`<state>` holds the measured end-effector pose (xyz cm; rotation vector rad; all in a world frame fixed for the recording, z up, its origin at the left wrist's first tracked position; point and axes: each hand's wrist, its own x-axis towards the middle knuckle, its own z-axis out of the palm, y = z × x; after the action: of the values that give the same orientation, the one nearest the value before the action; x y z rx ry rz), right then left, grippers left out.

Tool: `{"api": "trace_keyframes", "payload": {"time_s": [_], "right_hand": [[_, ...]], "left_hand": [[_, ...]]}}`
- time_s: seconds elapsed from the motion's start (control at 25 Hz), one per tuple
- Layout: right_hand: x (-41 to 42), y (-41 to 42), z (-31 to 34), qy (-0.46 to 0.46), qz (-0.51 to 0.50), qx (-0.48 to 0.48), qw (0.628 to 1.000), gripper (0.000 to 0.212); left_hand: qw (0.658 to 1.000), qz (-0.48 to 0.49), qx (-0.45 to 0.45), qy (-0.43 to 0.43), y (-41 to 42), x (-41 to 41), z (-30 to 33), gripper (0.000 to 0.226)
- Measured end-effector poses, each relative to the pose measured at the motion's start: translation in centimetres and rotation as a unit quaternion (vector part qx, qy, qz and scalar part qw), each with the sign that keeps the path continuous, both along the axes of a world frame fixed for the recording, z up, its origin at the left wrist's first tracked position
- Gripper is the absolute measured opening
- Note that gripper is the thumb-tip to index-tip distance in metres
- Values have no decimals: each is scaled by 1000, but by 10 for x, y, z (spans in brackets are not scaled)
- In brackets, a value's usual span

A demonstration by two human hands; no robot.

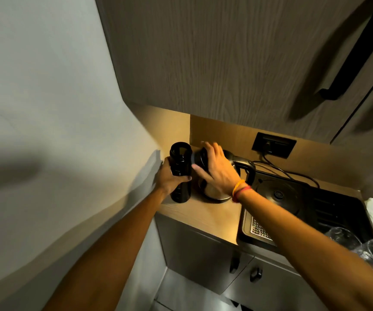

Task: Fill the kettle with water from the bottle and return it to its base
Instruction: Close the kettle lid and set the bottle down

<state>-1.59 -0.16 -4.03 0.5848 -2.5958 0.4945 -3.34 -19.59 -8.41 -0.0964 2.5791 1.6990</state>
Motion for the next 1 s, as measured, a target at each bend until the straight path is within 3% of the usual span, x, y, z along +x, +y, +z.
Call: {"api": "trace_keyframes", "payload": {"time_s": [0.08, 0.2, 0.44, 0.56, 0.72, 0.88, 1.0], "right_hand": [[-16, -18, 33, 29, 29, 24, 999, 74], [-24, -45, 52, -7, 62, 127, 990, 72], [-36, -70, 53, -43, 30, 200, 978, 69], [-38, -79, 48, -40, -41, 218, 974, 70], [-25, -97, 39, -42, -136, 164, 976, 74], [-20, -92, 38, -42, -123, 74, 989, 88], [-14, -55, 28, -11, -96, 37, 995, 80]], "left_hand": [[1000, -10, 3, -7, -2, 0, 3, 79], [999, -12, -41, -11, -4, -1, 6, 78], [999, 4, -37, -13, -3, 0, 5, 83], [999, 0, -53, -10, -4, -1, 6, 82], [997, -5, -77, -10, -5, -2, 6, 76], [997, -4, -77, -18, -5, 1, 5, 80], [994, 20, -108, -27, -4, 15, -14, 76]]}}
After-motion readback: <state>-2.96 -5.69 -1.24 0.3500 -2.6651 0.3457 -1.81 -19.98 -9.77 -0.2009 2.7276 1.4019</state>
